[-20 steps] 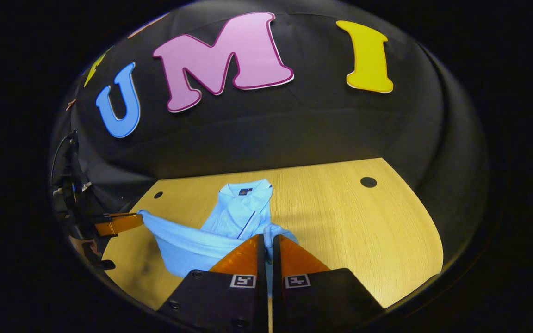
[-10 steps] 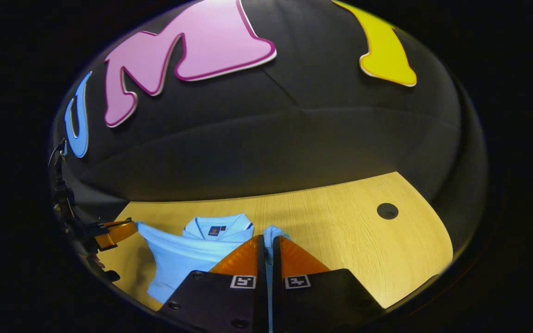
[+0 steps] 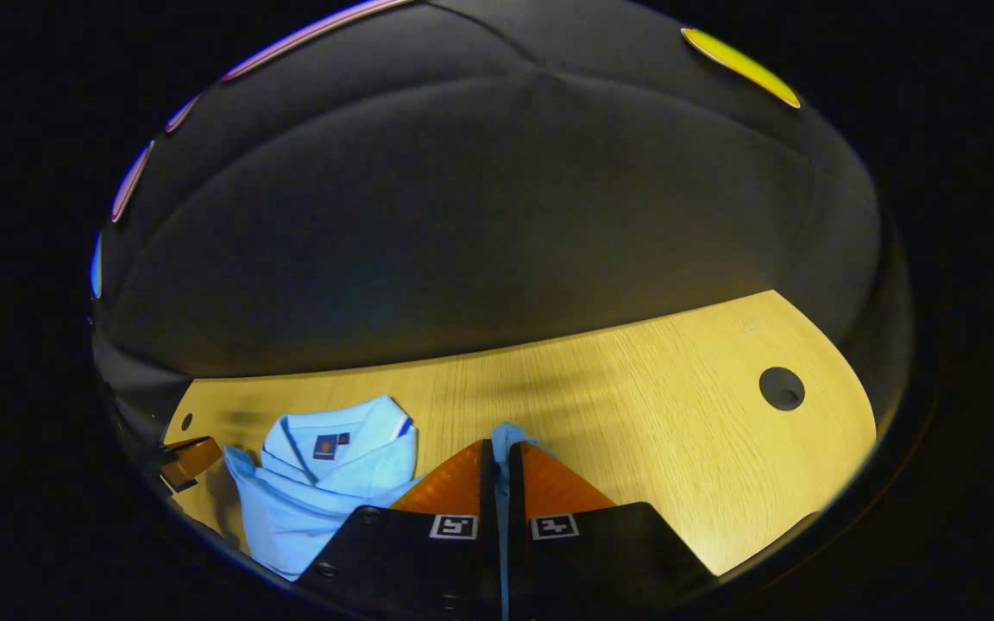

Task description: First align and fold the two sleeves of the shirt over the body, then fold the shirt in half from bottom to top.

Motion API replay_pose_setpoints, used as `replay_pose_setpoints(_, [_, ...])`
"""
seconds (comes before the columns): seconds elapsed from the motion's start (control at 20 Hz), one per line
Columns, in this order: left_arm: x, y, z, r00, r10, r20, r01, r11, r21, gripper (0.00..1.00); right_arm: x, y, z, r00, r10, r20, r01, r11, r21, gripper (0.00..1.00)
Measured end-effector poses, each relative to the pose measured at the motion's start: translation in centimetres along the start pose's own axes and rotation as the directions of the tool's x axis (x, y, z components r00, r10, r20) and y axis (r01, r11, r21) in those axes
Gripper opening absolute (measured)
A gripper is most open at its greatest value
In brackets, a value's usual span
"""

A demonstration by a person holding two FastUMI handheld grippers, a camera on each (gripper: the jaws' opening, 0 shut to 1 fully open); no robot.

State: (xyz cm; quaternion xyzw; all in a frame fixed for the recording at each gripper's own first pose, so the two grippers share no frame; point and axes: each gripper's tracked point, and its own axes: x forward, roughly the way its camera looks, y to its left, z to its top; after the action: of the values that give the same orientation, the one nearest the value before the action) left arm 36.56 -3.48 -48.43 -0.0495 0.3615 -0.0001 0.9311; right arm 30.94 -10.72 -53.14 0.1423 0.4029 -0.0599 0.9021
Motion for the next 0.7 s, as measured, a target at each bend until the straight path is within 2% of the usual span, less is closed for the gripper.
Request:
replay_pose_setpoints(0.1, [0.2, -0.7, -0.4, 1.000, -0.001, -0.009, 0.001, 1.000, 0.011, 0.06, 0.7, -0.6, -1.4, 0.999, -0.019, -0.036, 0.018, 1.000, -0.008, 0.08])
replay_pose_setpoints(0.25, [0.3, -1.5, -1.1, 0.999, -0.018, -0.031, 0.018, 1.000, 0.006, 0.06, 0.8, -0.4, -1.3, 1.000, -0.018, -0.022, 0.017, 0.999, -0.043, 0.19])
replay_pose_setpoints(0.35, [0.4, -2.1, -1.4, 0.999, -0.038, -0.038, 0.037, 0.999, -0.024, 0.06, 0.0, -0.4, -1.3, 0.999, -0.025, -0.030, 0.023, 0.998, -0.052, 0.42])
replay_pose_setpoints(0.4, [-0.1, -2.5, -1.5, 0.997, -0.058, -0.047, 0.056, 0.998, -0.041, 0.14, -0.2, -0.3, -1.5, 0.999, -0.022, -0.039, 0.020, 0.998, -0.053, 0.54])
replay_pose_setpoints(0.45, [-0.3, -2.6, -1.7, 0.997, -0.059, -0.053, 0.057, 0.997, -0.043, 0.22, -0.6, -0.1, -1.5, 0.999, -0.020, -0.041, 0.018, 0.998, -0.057, 0.60])
replay_pose_setpoints(0.5, [-0.6, -2.2, -1.7, 0.997, -0.044, -0.058, 0.042, 0.998, -0.036, 0.42, -0.8, -0.1, -1.3, 0.999, -0.017, -0.037, 0.014, 0.997, -0.070, 0.66])
replay_pose_setpoints(0.6, [-1.3, -1.4, -1.3, 0.999, -0.002, -0.051, 0.001, 1.000, -0.016, 0.83, -1.7, 0.2, -0.5, 1.000, -0.015, -0.006, 0.014, 0.995, -0.095, 0.89])
replay_pose_setpoints(0.65, [-1.8, -1.5, -0.9, 0.999, 0.000, -0.042, 0.000, 1.000, -0.015, 0.96, -2.4, 0.5, 0.1, 1.000, -0.009, 0.012, 0.010, 0.995, -0.096, 0.96])
replay_pose_setpoints(0.7, [-2.4, -1.4, -0.3, 1.000, 0.002, -0.024, -0.002, 1.000, -0.009, 0.98, -3.1, 0.6, 0.6, 0.999, -0.008, 0.032, 0.011, 0.996, -0.091, 0.87])
